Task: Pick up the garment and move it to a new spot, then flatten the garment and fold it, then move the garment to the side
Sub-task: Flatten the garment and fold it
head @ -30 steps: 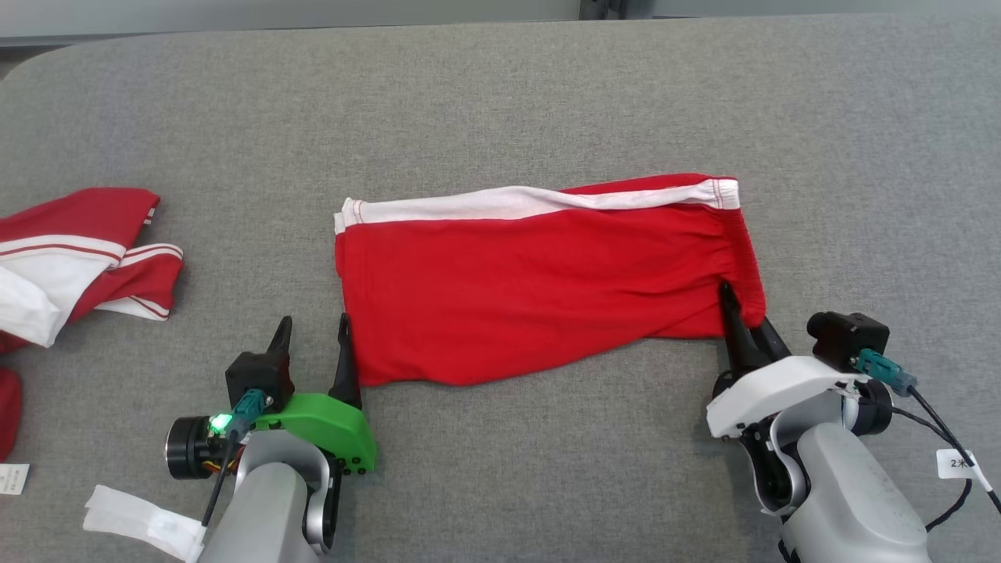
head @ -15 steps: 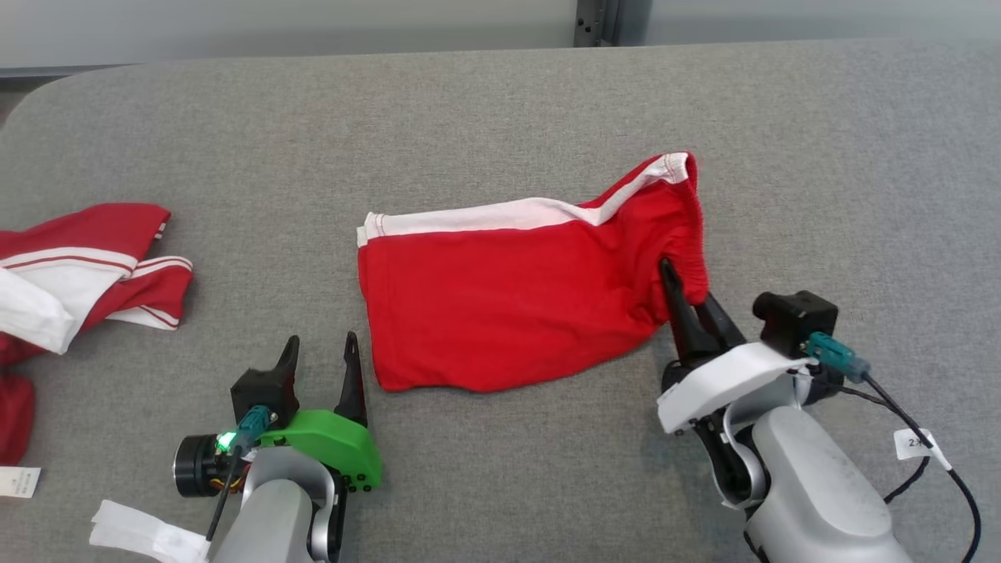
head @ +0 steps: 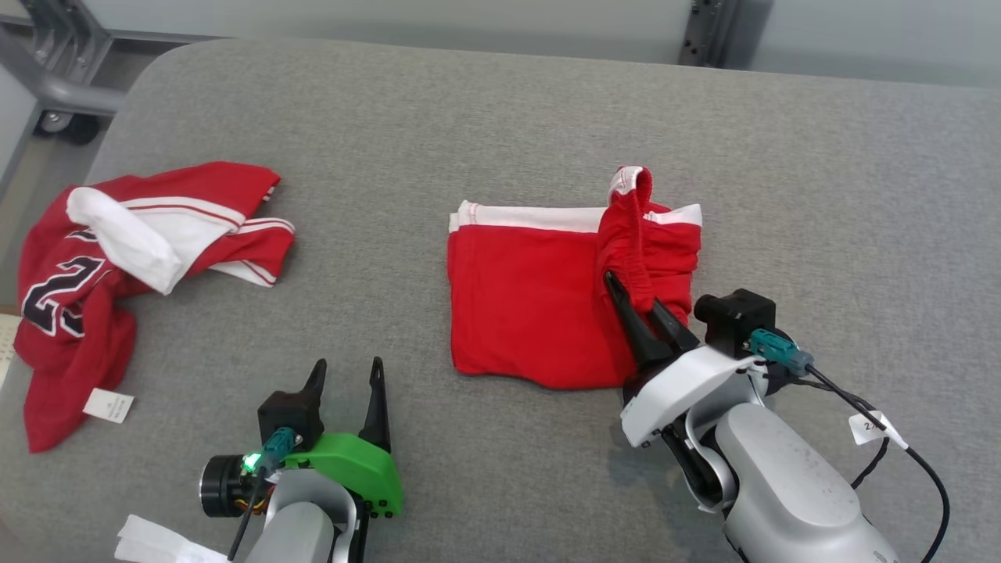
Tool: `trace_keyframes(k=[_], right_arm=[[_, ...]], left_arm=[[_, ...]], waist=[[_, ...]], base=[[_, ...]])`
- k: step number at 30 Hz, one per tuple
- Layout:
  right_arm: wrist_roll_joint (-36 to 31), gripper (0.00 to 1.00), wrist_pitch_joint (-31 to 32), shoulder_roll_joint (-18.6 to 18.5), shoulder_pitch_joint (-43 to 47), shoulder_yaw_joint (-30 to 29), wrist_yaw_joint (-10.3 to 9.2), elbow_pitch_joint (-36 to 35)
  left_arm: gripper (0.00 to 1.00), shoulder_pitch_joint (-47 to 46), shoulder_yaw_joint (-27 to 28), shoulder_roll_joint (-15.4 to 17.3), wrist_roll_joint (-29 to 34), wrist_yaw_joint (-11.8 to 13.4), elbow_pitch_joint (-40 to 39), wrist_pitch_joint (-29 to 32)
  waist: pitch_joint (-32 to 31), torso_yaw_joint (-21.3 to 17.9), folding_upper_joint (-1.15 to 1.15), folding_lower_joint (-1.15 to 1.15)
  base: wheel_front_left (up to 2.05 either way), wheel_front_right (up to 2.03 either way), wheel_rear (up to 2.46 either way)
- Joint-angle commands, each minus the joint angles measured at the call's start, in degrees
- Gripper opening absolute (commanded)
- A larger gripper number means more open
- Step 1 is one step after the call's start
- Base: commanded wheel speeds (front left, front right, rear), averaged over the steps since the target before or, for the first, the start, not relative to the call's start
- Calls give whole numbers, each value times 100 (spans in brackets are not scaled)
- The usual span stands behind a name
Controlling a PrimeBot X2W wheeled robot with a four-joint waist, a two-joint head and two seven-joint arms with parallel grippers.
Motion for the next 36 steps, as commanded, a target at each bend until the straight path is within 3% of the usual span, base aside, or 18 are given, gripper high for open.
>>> trace_keyframes(k=[1, 14, 15, 16, 17, 26, 36], right_arm=[[17, 0, -1, -29, -64, 18, -3, 46], [-66, 0, -1, -4, -290, 148, -3, 394], [-77, 14, -1, 1, -318, 126, -3, 435], [-83, 40, -1, 5, -332, 130, -3, 481], [-74, 100, -1, 16, -351, 129, -3, 514], [-159, 100, -1, 35, -261, 4, -3, 302], [-1019, 100, -2, 48, 242, -1407, -3, -68]], left_arm=[[100, 66, -59, 11, 13, -10, -19, -1], [100, 130, -466, 12, -162, 62, -86, -1], [100, 134, -486, 12, -161, 60, -85, -1], [100, 136, -495, 12, -158, 62, -82, -1], [100, 156, -503, 12, -183, 69, -51, -1], [100, 121, -396, 12, -88, 105, -78, -1], [100, 130, -167, 11, 117, 122, -283, -1]], waist=[[-58, 401, 0, 0], [-77, 1194, 0, 0], [-78, 1230, 0, 0], [-82, 1259, 0, 0], [-92, 1281, 0, 0], [-181, 1087, 0, 0], [-265, 459, 0, 0]], base=[[0, 0, 0], [0, 0, 0], [0, 0, 0], [0, 0, 0], [0, 0, 0], [0, 0, 0], [0, 0, 0]])
